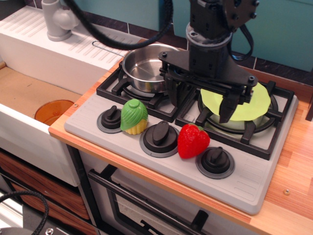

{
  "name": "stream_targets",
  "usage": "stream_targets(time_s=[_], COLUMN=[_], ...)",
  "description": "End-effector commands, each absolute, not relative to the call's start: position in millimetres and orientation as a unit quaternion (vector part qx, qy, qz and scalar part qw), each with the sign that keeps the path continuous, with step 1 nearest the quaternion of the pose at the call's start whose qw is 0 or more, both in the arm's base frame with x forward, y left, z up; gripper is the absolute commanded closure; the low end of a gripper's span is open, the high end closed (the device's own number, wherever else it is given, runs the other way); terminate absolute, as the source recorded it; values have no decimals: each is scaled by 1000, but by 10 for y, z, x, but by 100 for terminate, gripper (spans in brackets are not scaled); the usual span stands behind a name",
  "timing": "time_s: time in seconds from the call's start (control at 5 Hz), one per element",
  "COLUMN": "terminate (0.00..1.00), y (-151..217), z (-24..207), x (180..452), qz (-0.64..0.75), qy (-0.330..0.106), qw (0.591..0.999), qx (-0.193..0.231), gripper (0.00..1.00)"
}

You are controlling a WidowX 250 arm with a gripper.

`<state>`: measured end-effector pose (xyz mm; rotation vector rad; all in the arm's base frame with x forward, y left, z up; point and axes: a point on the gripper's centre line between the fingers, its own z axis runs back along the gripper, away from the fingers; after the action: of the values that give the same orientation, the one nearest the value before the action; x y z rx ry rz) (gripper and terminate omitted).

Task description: Put strawberry on plate and corncob in pot or pan on stove

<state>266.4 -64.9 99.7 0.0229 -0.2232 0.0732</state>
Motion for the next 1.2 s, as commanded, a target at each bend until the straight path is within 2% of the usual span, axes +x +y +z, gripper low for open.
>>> stream_targets(time_s=[0.0,0.6,1.0], terminate=[0,0,0], y=[-649,-664,-618], z=[997,736,577], x=[2664,2701,2668], qz=[37,38,32], qy=[-111,-136,-157], qw=[993,990,987], qx=[11,-8,10], gripper=[0,0,0])
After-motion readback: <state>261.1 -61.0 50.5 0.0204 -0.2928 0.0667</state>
